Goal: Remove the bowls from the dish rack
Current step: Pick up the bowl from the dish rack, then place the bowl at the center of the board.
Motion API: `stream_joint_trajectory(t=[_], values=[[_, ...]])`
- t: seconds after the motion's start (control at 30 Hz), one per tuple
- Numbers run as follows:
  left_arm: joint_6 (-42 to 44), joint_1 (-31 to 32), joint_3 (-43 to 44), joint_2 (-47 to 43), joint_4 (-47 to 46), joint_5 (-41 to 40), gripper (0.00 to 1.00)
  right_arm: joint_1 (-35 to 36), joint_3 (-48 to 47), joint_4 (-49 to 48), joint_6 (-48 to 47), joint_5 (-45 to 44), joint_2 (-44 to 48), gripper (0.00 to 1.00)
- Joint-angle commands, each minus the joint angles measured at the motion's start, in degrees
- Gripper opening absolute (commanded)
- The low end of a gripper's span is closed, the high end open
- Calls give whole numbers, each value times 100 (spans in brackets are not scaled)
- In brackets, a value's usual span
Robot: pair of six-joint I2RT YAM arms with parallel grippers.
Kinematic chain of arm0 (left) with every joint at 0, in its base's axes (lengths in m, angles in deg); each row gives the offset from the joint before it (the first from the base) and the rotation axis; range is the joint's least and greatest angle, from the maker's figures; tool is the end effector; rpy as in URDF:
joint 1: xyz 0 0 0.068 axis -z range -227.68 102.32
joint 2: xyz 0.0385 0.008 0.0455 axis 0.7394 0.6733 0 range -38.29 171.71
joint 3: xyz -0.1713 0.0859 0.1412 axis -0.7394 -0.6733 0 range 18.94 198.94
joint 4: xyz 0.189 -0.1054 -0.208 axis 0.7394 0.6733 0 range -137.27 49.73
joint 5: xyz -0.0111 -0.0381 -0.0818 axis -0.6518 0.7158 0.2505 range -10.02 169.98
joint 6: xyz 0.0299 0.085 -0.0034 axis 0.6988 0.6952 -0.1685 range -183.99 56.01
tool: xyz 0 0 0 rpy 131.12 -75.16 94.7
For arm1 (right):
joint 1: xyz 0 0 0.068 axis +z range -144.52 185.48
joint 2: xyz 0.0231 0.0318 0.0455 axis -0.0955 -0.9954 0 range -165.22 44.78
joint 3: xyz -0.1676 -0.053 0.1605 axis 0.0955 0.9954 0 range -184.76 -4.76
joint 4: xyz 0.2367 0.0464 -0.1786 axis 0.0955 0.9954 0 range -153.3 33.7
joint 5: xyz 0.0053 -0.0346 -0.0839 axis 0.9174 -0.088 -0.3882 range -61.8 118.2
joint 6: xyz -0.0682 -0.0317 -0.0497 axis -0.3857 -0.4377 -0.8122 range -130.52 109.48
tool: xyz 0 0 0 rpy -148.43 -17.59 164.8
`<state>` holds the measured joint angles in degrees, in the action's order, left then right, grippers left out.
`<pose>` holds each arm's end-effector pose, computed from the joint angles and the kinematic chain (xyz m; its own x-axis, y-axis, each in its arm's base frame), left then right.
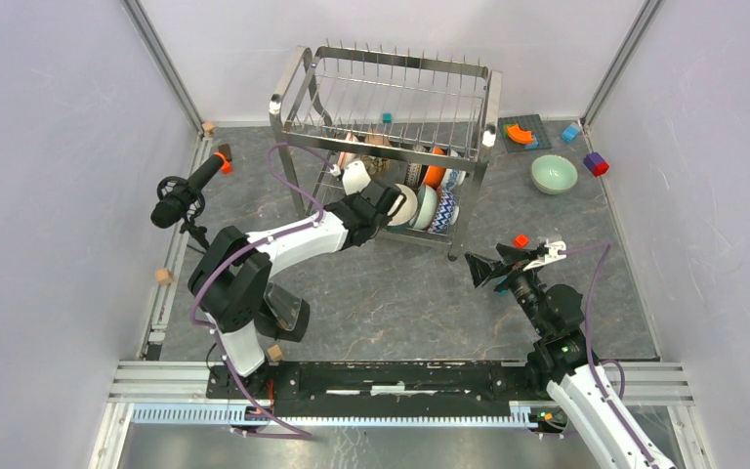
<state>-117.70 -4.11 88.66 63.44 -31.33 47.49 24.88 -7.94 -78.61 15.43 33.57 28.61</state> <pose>0.3455 -0.2689 0.1305 -0.5770 -0.3895 -0.7179 -0.2437 0.9210 -0.3038 0.2307 0.0892 0.1774 -0.1491 0.4094 -0.9001 -0.3933 0.8106 0.4338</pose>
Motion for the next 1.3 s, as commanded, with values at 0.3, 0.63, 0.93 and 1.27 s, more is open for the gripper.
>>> stream_joint_trajectory(t=[0.3, 0.63, 0.93, 1.27], values=[[130, -44, -65, -341, -409, -97, 2, -1, -138, -31, -84, -22, 7, 98], [260, -43, -266, -1423, -373, -361, 2, 6, -302, -28, -73, -10, -78, 98], [361, 191, -854, -2616, 178, -487, 2, 0, -898, 690, -74, 66, -192, 98], [849, 866, -1400, -3636, 959, -543, 2, 4, -2077, 2783, -222, 397, -369, 98]])
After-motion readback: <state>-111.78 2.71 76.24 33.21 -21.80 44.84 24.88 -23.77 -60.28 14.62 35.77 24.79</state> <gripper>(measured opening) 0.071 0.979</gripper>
